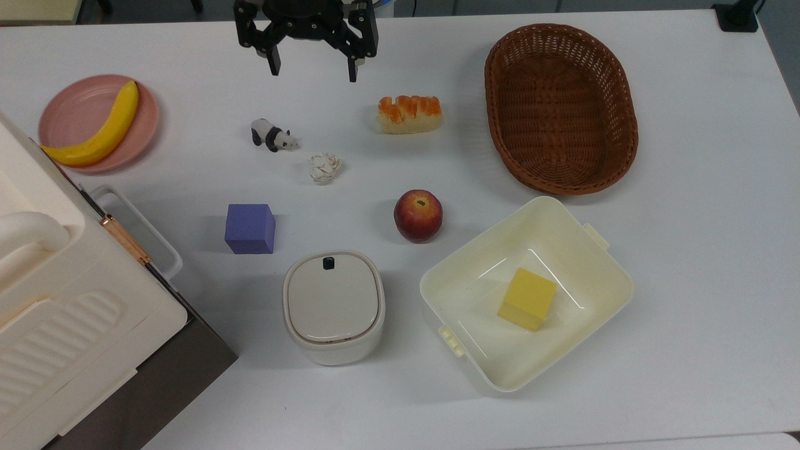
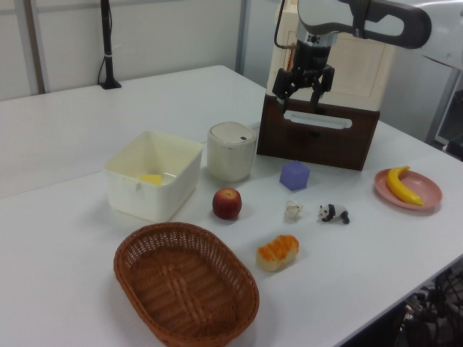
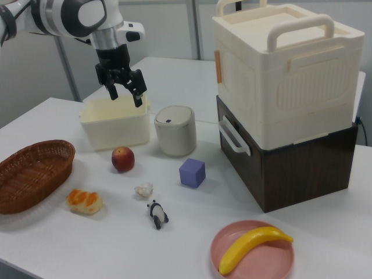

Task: Put the bread in the basket
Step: 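Move the open gripper from rest toward the bread roll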

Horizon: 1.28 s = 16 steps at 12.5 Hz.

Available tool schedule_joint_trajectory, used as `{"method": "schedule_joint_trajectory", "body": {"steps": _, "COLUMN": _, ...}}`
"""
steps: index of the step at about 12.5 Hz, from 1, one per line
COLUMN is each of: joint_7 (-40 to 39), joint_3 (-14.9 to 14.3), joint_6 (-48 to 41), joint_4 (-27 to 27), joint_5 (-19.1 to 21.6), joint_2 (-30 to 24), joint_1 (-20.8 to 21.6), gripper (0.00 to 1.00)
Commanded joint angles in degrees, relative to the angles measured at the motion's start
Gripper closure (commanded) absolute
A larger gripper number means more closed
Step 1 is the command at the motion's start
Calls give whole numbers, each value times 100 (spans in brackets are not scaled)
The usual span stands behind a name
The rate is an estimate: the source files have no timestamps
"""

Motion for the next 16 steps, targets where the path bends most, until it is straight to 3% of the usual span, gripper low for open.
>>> {"method": "schedule_joint_trajectory", "body": {"steps": 1, "joint_7": -27, "joint_3": 77, "joint_6": 38, "joint_4": -77, "joint_5": 0, "joint_2": -92, "joint_1": -57, "gripper": 0}}
{"method": "schedule_joint_trajectory", "body": {"steps": 9, "joint_7": -36, "joint_3": 34, "joint_6": 3, "joint_4": -51, "joint_5": 26, "joint_2": -127, "joint_1": -111, "gripper": 0}}
{"method": "schedule_joint_trajectory", "body": {"steps": 11, "joint_7": -88, "joint_3": 78, "joint_6": -513, "joint_4": -16, "joint_5": 52, "joint_2": -92, "joint_1": -76, "gripper": 0}}
{"method": "schedule_joint_trajectory", "body": {"steps": 12, "joint_7": -210, "joint_3": 156, "joint_6": -568, "joint_4": -103, "joint_5": 35, "joint_2": -118, "joint_1": -41, "gripper": 0}}
{"method": "schedule_joint_trajectory", "body": {"steps": 14, "joint_7": -596, "joint_3": 760, "joint_6": -569, "joint_4": -331, "joint_5": -17, "joint_2": -171, "joint_1": -451, "gripper": 0}}
{"method": "schedule_joint_trajectory", "body": {"steps": 16, "joint_7": -1699, "joint_3": 1175, "joint_6": -577, "joint_4": -542, "joint_5": -201, "joint_2": -171, "joint_1": -620, "gripper": 0}}
